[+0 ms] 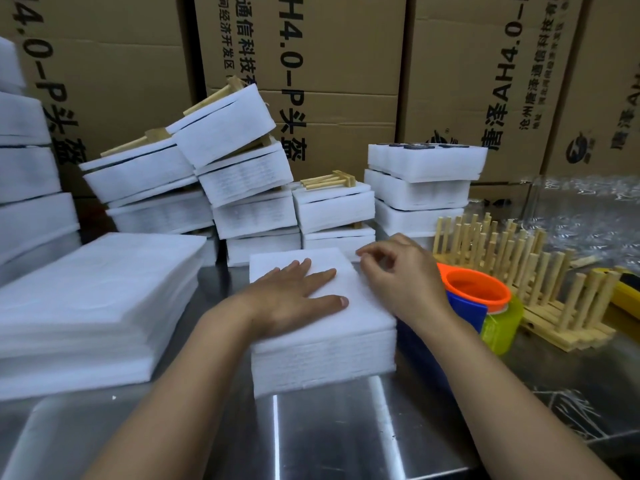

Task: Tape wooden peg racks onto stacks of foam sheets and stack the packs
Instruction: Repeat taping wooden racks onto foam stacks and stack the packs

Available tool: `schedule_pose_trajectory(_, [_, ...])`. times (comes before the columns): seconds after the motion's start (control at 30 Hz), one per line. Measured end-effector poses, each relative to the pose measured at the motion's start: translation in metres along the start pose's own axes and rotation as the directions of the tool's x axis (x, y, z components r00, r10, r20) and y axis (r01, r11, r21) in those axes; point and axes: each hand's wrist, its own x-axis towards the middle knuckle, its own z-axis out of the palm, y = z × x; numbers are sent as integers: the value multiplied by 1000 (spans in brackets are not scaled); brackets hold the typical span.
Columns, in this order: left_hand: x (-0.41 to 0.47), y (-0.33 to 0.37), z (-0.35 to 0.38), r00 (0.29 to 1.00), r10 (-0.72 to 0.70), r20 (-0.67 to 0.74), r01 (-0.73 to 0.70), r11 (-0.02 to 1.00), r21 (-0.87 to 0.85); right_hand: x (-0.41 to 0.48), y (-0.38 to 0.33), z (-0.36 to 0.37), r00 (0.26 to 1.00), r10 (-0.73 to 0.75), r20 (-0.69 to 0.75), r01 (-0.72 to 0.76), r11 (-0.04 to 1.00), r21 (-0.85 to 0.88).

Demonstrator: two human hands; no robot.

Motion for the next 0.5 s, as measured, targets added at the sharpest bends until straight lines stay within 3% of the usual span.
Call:
schedule_pose_trajectory(0.13, [-2, -1, 0, 1000, 5, -4, -5, 999, -34, 6, 10, -32, 957, 70, -281, -83, 996, -35])
schedule_pose_trajectory(0.27, [-1, -2, 0, 1000, 11, -3, -12, 999, -34, -9, 43, -70, 889, 191, -416, -245, 966, -80])
schedule_pose_trajectory(0.4, [-2, -2, 0, 1000, 7, 0, -7, 999, -35, -42, 84, -102, 773, 293, -563, -407, 910, -84])
schedule_pose_trajectory(0.5, [-2, -2, 0, 1000, 8, -5, -8, 999, -43, -58, 106, -114, 704, 430, -566, -516, 857, 9])
